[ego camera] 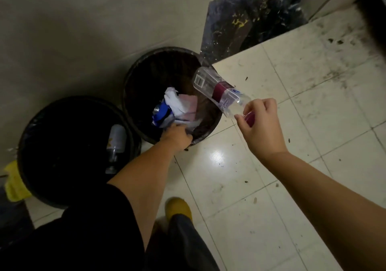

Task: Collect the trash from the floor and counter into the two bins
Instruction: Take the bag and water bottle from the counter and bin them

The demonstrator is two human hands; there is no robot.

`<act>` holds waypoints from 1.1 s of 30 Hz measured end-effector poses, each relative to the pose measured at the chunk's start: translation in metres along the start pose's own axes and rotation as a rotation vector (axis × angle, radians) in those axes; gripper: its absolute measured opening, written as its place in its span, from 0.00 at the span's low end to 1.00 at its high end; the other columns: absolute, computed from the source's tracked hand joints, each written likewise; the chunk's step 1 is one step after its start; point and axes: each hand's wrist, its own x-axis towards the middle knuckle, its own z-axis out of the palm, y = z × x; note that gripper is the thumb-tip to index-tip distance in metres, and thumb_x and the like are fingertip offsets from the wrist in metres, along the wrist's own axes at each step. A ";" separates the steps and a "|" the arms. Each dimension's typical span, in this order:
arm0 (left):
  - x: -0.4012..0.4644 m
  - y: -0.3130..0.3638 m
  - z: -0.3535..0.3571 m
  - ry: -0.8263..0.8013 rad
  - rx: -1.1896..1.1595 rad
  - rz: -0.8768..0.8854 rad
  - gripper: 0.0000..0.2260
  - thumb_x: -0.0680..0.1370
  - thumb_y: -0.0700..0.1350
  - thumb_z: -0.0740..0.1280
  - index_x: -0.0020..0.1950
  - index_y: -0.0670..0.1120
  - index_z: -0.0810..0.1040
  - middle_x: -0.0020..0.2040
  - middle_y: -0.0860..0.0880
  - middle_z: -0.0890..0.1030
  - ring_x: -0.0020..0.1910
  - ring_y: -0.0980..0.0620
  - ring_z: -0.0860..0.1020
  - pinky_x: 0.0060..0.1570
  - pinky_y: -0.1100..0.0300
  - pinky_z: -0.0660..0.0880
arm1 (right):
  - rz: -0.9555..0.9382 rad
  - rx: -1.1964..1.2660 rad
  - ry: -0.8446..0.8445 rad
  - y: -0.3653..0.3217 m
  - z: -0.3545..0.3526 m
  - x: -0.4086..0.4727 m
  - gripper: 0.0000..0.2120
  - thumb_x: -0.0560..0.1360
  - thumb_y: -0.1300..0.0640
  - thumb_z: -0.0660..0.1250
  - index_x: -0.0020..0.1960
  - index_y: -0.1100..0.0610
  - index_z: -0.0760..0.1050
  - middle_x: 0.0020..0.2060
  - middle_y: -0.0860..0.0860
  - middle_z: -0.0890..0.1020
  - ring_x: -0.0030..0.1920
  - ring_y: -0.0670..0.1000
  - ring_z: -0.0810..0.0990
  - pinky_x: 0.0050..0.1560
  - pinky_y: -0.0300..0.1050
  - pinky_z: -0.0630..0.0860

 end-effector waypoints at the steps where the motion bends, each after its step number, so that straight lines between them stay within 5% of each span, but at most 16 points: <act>1: -0.004 -0.003 -0.003 -0.005 -0.006 0.012 0.22 0.77 0.48 0.60 0.71 0.48 0.67 0.72 0.39 0.67 0.69 0.38 0.69 0.68 0.47 0.70 | 0.001 0.002 0.000 -0.001 -0.004 -0.002 0.08 0.77 0.57 0.66 0.50 0.61 0.71 0.52 0.50 0.67 0.42 0.50 0.76 0.51 0.40 0.77; 5: -0.043 -0.018 -0.030 0.029 0.024 0.041 0.29 0.78 0.48 0.59 0.78 0.52 0.54 0.74 0.40 0.64 0.70 0.39 0.67 0.70 0.47 0.67 | -0.015 -0.009 -0.038 -0.027 -0.022 -0.010 0.08 0.77 0.57 0.66 0.51 0.60 0.71 0.54 0.52 0.68 0.44 0.50 0.77 0.53 0.43 0.79; 10: -0.118 -0.070 -0.048 0.144 0.063 -0.055 0.28 0.79 0.45 0.58 0.78 0.47 0.54 0.75 0.41 0.63 0.71 0.41 0.65 0.70 0.49 0.65 | -0.102 -0.030 -0.170 -0.092 -0.019 -0.027 0.10 0.77 0.56 0.65 0.56 0.59 0.71 0.61 0.55 0.68 0.48 0.50 0.78 0.58 0.40 0.76; 13: -0.157 -0.115 -0.028 0.043 0.060 -0.172 0.28 0.80 0.46 0.57 0.79 0.48 0.52 0.77 0.44 0.60 0.74 0.43 0.62 0.73 0.48 0.62 | -0.210 -0.055 -0.292 -0.135 0.008 -0.042 0.13 0.77 0.56 0.65 0.60 0.58 0.69 0.64 0.55 0.67 0.49 0.48 0.75 0.55 0.37 0.74; 16: -0.182 -0.158 0.001 -0.090 0.080 -0.270 0.28 0.81 0.48 0.55 0.79 0.49 0.49 0.78 0.46 0.58 0.77 0.46 0.57 0.76 0.45 0.54 | -0.335 -0.126 -0.467 -0.171 0.053 -0.058 0.13 0.78 0.55 0.63 0.61 0.57 0.68 0.65 0.56 0.66 0.54 0.54 0.77 0.58 0.45 0.77; 20: -0.187 -0.191 0.031 -0.044 0.038 -0.254 0.28 0.81 0.45 0.54 0.79 0.49 0.46 0.80 0.47 0.51 0.79 0.48 0.49 0.78 0.43 0.48 | -0.492 -0.280 -0.620 -0.194 0.135 -0.069 0.14 0.78 0.56 0.62 0.61 0.60 0.68 0.63 0.59 0.67 0.51 0.62 0.77 0.57 0.55 0.77; 26: -0.182 -0.210 0.062 0.233 0.033 -0.150 0.30 0.78 0.43 0.60 0.78 0.48 0.54 0.77 0.45 0.60 0.78 0.47 0.55 0.76 0.41 0.41 | -0.576 -0.499 -0.721 -0.193 0.264 -0.079 0.18 0.79 0.59 0.60 0.67 0.62 0.64 0.67 0.65 0.63 0.49 0.66 0.78 0.50 0.54 0.76; 30: -0.179 -0.221 0.084 0.390 0.110 -0.075 0.34 0.62 0.45 0.75 0.68 0.49 0.74 0.62 0.47 0.80 0.66 0.49 0.77 0.71 0.42 0.62 | -0.561 -0.632 -0.771 -0.176 0.311 -0.087 0.18 0.79 0.62 0.58 0.68 0.61 0.64 0.66 0.64 0.63 0.52 0.66 0.76 0.53 0.55 0.77; 33: -0.180 -0.224 0.085 0.380 0.113 -0.060 0.35 0.62 0.44 0.75 0.69 0.49 0.73 0.64 0.46 0.79 0.67 0.48 0.76 0.71 0.42 0.64 | -0.526 -0.724 -0.826 -0.172 0.317 -0.088 0.18 0.79 0.60 0.58 0.69 0.59 0.67 0.65 0.62 0.66 0.57 0.66 0.75 0.60 0.56 0.75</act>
